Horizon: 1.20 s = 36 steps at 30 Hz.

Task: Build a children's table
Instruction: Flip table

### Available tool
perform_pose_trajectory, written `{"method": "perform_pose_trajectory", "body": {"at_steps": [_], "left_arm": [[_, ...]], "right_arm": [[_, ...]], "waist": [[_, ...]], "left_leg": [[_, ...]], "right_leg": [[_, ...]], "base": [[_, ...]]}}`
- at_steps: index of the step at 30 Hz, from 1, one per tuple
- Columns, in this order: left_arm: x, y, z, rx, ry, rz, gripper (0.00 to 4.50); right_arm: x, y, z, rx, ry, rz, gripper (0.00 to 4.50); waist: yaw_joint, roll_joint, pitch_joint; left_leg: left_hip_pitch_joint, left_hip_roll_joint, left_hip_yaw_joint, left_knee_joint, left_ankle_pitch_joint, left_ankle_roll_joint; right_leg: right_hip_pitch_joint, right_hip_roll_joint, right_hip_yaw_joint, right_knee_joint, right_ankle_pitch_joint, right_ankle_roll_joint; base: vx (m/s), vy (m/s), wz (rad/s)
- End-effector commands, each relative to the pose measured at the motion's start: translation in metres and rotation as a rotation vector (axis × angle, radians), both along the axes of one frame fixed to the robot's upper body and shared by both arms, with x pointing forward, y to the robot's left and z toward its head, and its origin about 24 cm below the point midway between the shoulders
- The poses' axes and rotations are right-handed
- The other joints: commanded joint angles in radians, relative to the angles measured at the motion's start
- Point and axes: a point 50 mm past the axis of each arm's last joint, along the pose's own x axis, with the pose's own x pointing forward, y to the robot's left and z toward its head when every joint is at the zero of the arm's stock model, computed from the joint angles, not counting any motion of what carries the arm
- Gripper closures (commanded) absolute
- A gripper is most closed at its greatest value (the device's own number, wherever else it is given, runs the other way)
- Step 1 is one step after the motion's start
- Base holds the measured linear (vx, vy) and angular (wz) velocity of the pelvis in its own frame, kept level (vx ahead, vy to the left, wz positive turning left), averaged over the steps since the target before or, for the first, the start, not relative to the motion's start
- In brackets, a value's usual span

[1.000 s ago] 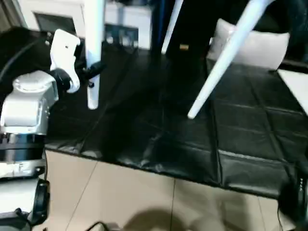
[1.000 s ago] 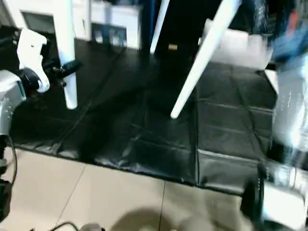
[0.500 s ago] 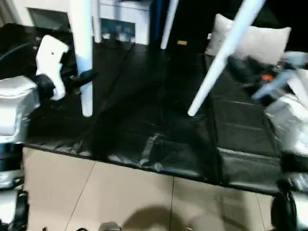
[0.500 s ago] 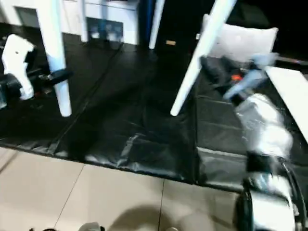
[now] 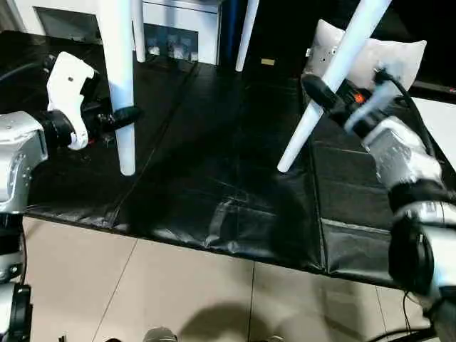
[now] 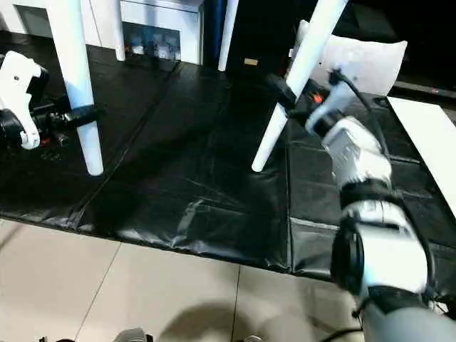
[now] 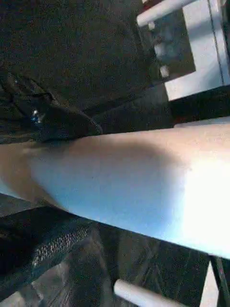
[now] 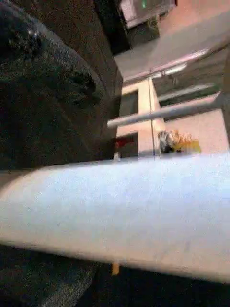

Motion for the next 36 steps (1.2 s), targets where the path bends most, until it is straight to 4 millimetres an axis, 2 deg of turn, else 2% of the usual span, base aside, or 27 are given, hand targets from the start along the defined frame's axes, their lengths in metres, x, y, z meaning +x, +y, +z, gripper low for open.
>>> {"method": "perform_pose_trajectory", "body": {"at_steps": [1,4,8,10,11,13,15,16,17,19,21,25,26,29,30,31,32,33,35,36], "left_arm": [[-0.003,-0.01,0.011,0.011,-0.044,-0.068,2.89],[-0.002,-0.008,0.005,-0.005,-0.032,-0.054,2.89],[0.003,0.002,-0.002,0.011,-0.045,0.015,2.89],[0.005,0.009,-0.003,0.004,-0.062,0.057,2.89],[0.006,0.012,-0.004,-0.002,-0.061,0.073,2.89],[0.005,0.02,-0.008,0.022,-0.056,0.102,2.89],[0.005,0.022,-0.008,0.026,-0.053,0.109,2.89],[0.005,0.026,-0.01,0.034,-0.047,0.122,2.89],[0.004,0.028,-0.01,0.038,-0.045,0.127,2.89],[0.004,0.034,-0.011,0.051,-0.037,0.145,2.89],[0.001,0.042,-0.014,0.066,-0.014,0.168,2.89],[-0.006,0.054,-0.024,0.098,0.034,0.203,2.89],[-0.007,0.058,-0.028,0.102,0.047,0.219,2.89],[-0.009,0.065,-0.036,0.093,0.064,0.233,2.89],[-0.009,0.067,-0.037,0.087,0.064,0.235,2.89],[-0.009,0.068,-0.038,0.08,0.064,0.238,2.89],[-0.011,0.073,-0.041,0.051,0.068,0.237,2.89],[-0.013,0.074,-0.044,0.028,0.065,0.203,2.33],[-0.016,0.075,-0.047,-0.003,0.061,0.176,2.19],[-0.024,0.083,-0.057,-0.002,0.08,0.141,2.13]], "right_arm": [[-0.001,0.007,0.002,-0.02,-0.022,0.089,0.0],[-0.006,0.01,0.004,0.006,-0.049,0.212,0.0],[-0.019,0.011,0.013,0.053,-0.108,0.424,0.0],[-0.03,0.008,0.017,0.064,-0.123,0.525,0.0],[-0.037,0.007,0.018,0.052,-0.124,0.573,0.0],[-0.053,0.005,0.021,0.024,-0.129,0.653,0.0],[-0.058,0.004,0.022,0.017,-0.13,0.67,0.0],[-0.065,0.005,0.022,0.007,-0.128,0.694,0.0],[-0.066,0.005,0.022,0.002,-0.126,0.698,0.0],[-0.07,0.006,0.019,-0.014,-0.115,0.699,0.0],[-0.076,0.008,0.013,-0.017,-0.091,0.712,0.0],[-0.086,0.014,0.009,0.007,-0.058,0.753,0.0],[-0.089,0.017,0.009,0.019,-0.051,0.767,0.0],[-0.086,0.018,0.005,-0.002,-0.049,0.712,0.0],[-0.084,0.017,0.002,-0.014,-0.047,0.688,0.0],[-0.082,0.015,0.0,-0.029,-0.044,0.659,0.0],[-0.076,0.011,-0.008,-0.07,-0.037,0.563,0.0],[-0.076,0.009,-0.015,-0.073,-0.027,0.518,0.0],[-0.078,0.007,-0.021,-0.062,-0.014,0.487,0.0],[-0.086,0.003,-0.036,-0.044,0.011,0.443,0.0]], "waist": [[-0.005,0.016,-0.093],[-0.004,0.012,-0.095],[-0.003,0.013,-0.096],[0.008,0.015,-0.099],[0.008,0.016,-0.1],[0.023,0.022,-0.101],[0.03,0.021,-0.1],[0.031,0.029,-0.099],[0.033,0.027,-0.098],[0.034,0.03,-0.092],[0.032,0.028,-0.089],[0.031,0.025,-0.084],[0.03,0.02,-0.081],[0.028,0.018,-0.077],[0.027,0.014,-0.077],[0.028,0.011,-0.079],[0.029,0.014,-0.079],[0.029,0.013,-0.078],[0.028,0.013,-0.08],[0.026,0.012,-0.083]], "left_leg": [[0.0,-0.023,0.04,-0.055,-0.088,0.018],[-0.001,-0.023,0.039,-0.054,-0.085,0.027],[-0.001,-0.023,0.039,-0.052,-0.065,0.048],[0.002,-0.022,0.037,-0.05,-0.032,0.071],[0.002,-0.02,0.037,-0.05,-0.023,0.07],[0.006,-0.019,0.035,-0.05,-0.023,0.065],[0.009,-0.017,0.037,-0.052,-0.04,0.054],[0.009,-0.016,0.036,-0.055,-0.073,0.036],[0.01,-0.016,0.037,-0.056,-0.086,0.028],[0.012,-0.015,0.037,-0.061,-0.151,0.0],[0.016,-0.016,0.035,-0.065,-0.185,-0.012],[0.021,-0.015,0.033,-0.069,-0.216,-0.016],[0.024,-0.014,0.035,-0.072,-0.228,-0.015],[0.029,-0.018,0.037,-0.076,-0.261,-0.019],[0.03,-0.019,0.038,-0.076,-0.259,-0.022],[0.03,-0.019,0.039,-0.077,-0.254,-0.022],[0.034,-0.018,0.04,-0.078,-0.251,-0.025],[0.033,-0.019,0.04,-0.078,-0.244,-0.03],[0.036,-0.017,0.04,-0.081,-0.256,-0.034],[0.037,-0.016,0.039,-0.082,-0.262,-0.033]], "right_leg": [[0.083,-0.024,0.06,-0.061,-0.017,-0.271],[0.087,-0.024,0.06,-0.059,-0.007,-0.274],[0.088,-0.022,0.06,-0.058,0.023,-0.276],[0.09,-0.019,0.06,-0.059,0.066,-0.27],[0.09,-0.02,0.059,-0.056,0.077,-0.273],[0.088,-0.018,0.058,-0.057,0.097,-0.275],[0.086,-0.021,0.059,-0.059,0.081,-0.271],[0.085,-0.021,0.058,-0.065,0.039,-0.266],[0.085,-0.022,0.058,-0.067,0.025,-0.261],[0.083,-0.024,0.057,-0.078,-0.074,-0.233],[0.084,-0.024,0.058,-0.082,-0.118,-0.22],[0.082,-0.024,0.057,-0.09,-0.179,-0.201],[0.079,-0.024,0.056,-0.094,-0.214,-0.191],[0.078,-0.026,0.055,-0.107,-0.314,-0.154],[0.077,-0.027,0.057,-0.109,-0.334,-0.141],[0.077,-0.027,0.058,-0.109,-0.336,-0.138],[0.073,-0.027,0.062,-0.11,-0.334,-0.137],[0.069,-0.029,0.063,-0.11,-0.333,-0.137],[0.071,-0.027,0.065,-0.109,-0.322,-0.137],[0.071,-0.024,0.065,-0.104,-0.292,-0.143]], "base": [[0.0,0.0,0.0],[0.0,0.0,0.0],[0.0,0.0,0.0],[0.0,0.0,0.0],[0.0,0.0,0.0],[0.0,0.0,0.0],[0.0,0.0,0.0],[0.0,0.0,0.0],[0.0,0.0,0.0],[0.0,0.0,0.0],[0.0,0.0,0.0],[0.0,0.0,0.0],[0.0,0.0,0.0],[0.0,0.0,0.0],[0.0,0.0,0.0],[0.0,0.0,0.0],[0.0,0.0,0.0],[0.0,0.0,0.0],[0.0,0.0,0.0],[0.0,0.0,0.0]]}}
